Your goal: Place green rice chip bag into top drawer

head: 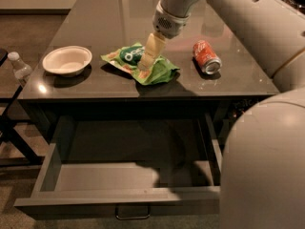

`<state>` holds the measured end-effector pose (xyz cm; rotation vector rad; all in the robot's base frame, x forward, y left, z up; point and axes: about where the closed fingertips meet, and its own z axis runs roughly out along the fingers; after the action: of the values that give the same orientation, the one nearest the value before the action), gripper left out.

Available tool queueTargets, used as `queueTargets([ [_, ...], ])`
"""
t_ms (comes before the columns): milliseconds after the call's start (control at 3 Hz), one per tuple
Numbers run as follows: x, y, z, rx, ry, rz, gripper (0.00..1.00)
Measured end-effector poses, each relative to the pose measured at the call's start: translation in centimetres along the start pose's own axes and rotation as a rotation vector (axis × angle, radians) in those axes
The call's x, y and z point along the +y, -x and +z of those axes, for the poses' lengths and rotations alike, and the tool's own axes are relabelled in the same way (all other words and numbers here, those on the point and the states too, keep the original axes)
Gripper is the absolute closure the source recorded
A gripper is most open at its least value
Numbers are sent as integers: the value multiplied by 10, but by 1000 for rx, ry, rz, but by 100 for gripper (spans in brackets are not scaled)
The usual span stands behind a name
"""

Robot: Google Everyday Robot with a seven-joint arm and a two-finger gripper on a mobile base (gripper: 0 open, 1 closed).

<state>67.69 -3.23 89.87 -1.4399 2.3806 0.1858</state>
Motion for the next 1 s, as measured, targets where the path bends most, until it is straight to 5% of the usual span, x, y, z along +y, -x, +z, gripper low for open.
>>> queueTargets([
  [1000, -12, 1, 51, 51, 40, 7, 0],
])
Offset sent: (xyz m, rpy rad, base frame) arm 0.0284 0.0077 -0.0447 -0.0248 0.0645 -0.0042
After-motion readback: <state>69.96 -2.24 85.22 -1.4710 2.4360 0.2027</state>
